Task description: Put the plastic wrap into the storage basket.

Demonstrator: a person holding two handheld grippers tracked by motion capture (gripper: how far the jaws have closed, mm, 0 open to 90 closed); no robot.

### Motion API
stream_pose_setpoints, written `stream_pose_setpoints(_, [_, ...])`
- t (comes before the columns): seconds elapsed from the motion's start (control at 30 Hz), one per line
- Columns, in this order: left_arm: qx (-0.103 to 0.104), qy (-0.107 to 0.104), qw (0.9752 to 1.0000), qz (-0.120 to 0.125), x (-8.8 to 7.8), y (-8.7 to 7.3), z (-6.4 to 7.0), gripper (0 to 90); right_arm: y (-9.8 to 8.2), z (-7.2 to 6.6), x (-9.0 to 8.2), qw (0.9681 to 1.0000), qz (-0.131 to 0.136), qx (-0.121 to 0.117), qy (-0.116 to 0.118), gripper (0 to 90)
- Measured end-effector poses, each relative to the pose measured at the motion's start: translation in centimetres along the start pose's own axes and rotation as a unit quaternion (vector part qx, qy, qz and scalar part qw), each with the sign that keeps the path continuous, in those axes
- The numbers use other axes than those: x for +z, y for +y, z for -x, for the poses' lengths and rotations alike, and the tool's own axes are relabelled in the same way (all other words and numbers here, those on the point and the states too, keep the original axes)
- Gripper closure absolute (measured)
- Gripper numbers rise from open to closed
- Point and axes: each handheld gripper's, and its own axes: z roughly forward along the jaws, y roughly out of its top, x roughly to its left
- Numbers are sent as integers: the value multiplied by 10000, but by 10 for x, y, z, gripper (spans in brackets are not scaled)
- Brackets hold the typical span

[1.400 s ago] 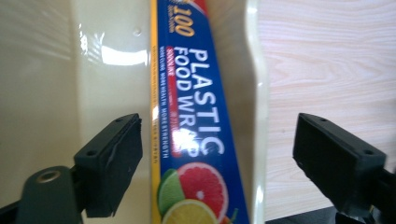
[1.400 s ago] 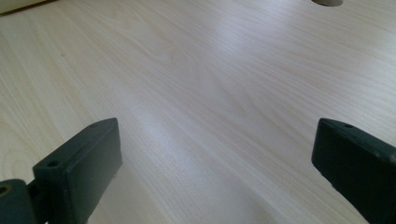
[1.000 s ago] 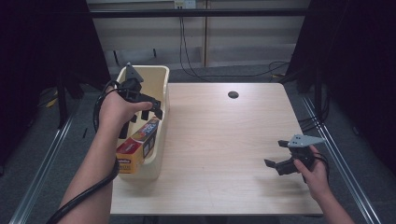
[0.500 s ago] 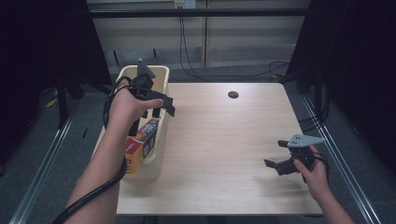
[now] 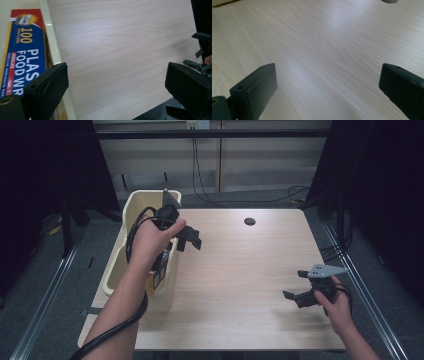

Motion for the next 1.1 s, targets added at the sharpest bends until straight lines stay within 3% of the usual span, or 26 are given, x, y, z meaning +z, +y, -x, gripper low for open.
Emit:
stream_pose_setpoints(0.3, [430, -61, 9990, -73, 12, -2, 18, 58, 0, 0, 0, 10000, 49, -5, -55, 12])
stream_pose_setpoints(0.63, [685, -151, 9973, -197, 30, -7, 36, 61, 1, 0, 0, 10000, 51, 5, -10, 13])
stream_pose_setpoints(0.73, [803, -152, 9964, -239, 36, -9, 38, 59, 1, -1, 0, 10000, 34, 8, -8, 13])
stream_pose_setpoints(1.1, [936, -129, 9951, -280, 59, -14, 39, 59, 1, -1, 1, 10000, 13, 1, 7, 13])
